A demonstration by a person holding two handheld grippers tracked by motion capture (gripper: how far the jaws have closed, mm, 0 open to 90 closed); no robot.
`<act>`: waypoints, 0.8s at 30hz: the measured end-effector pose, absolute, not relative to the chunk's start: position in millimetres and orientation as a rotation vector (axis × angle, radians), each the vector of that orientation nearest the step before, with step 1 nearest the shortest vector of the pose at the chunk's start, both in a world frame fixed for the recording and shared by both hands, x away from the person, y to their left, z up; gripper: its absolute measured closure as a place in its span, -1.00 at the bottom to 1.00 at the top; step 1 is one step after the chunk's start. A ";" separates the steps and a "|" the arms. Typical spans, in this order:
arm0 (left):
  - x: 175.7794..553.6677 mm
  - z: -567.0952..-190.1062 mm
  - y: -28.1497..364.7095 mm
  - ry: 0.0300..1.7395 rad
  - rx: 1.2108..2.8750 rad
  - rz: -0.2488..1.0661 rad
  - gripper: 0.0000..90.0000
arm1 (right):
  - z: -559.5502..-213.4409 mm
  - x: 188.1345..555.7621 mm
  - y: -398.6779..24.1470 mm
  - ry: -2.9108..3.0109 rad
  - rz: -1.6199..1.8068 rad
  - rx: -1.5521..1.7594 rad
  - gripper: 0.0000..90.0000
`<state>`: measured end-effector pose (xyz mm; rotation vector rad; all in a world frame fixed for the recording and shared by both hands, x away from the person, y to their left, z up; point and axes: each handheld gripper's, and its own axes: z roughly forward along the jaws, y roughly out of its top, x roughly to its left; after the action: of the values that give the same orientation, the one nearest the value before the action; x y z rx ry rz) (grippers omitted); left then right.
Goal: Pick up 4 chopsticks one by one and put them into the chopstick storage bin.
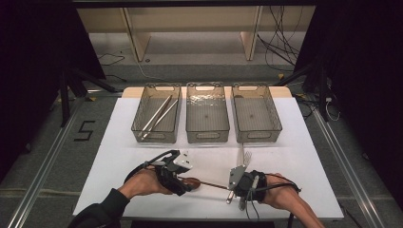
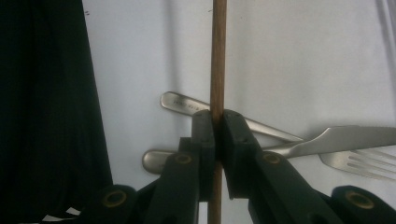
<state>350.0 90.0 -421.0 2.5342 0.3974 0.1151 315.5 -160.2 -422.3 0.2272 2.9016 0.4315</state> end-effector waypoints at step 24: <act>345.7 -423.4 76.1 0.253 2.622 0.040 0.51 | -423.4 312.0 -156.2 2.901 0.435 0.150 0.88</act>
<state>345.7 76.1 -423.4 2.6222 0.2525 0.0396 312.0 -156.2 -423.4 0.1500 2.9013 0.4346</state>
